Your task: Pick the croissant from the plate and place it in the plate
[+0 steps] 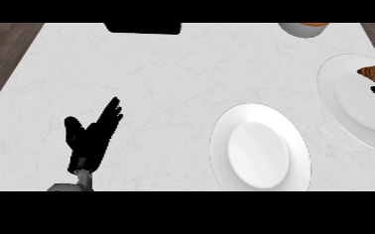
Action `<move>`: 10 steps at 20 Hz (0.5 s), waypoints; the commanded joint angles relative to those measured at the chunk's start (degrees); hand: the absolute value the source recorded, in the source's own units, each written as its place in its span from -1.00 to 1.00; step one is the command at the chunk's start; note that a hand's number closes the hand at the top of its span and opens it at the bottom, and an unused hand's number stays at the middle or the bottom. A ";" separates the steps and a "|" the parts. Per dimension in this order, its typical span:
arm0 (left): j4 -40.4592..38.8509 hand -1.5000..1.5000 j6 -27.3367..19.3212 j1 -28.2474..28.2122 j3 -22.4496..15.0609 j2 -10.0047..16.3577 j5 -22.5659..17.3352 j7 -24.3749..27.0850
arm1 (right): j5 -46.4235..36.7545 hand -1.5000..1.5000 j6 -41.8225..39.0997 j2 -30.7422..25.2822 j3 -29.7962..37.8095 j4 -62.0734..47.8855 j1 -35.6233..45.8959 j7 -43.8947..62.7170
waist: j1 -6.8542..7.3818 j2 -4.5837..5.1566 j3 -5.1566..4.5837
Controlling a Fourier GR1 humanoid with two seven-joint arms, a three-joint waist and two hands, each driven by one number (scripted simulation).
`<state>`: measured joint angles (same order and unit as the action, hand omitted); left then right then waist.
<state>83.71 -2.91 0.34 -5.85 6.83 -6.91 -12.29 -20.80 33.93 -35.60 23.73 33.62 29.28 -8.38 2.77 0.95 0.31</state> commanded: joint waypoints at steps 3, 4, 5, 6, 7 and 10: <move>1.77 0.00 -0.41 -0.33 -1.81 -0.87 0.57 -3.04 | 0.76 -1.00 -11.59 -4.50 0.47 -12.64 2.70 -5.35 | 0.66 0.36 0.16; -2.48 0.00 -0.30 1.76 -0.25 -1.36 0.20 -0.23 | 1.57 -1.00 -10.07 -2.27 1.32 -13.67 3.33 -8.52 | 0.19 0.58 0.12; 0.23 0.00 -1.16 1.67 -1.56 -1.40 1.17 -2.85 | 1.89 -1.00 -10.65 -2.34 1.76 -14.85 5.09 -8.60 | 0.64 0.47 0.17; 0.18 0.00 1.01 -0.54 -0.43 0.27 -0.41 -2.39 | 3.48 -1.00 -10.39 -1.10 3.14 -14.37 4.96 -11.86 | 0.68 0.36 0.16; -1.67 0.00 -0.95 0.81 -2.09 -2.28 1.63 -0.30 | 4.32 -1.00 -10.66 -1.14 4.04 -14.53 5.73 -13.51 | 0.38 0.54 0.18; -1.81 0.00 0.57 -0.03 -0.98 -0.53 0.82 -0.32 | 9.14 -1.00 -12.54 -0.64 8.56 -13.98 5.94 -19.87 | -0.01 0.39 0.21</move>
<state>83.31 -3.10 0.88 -6.63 6.00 -6.19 -12.70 -15.82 23.14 -36.87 28.27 20.73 34.18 -21.54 3.01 1.19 0.61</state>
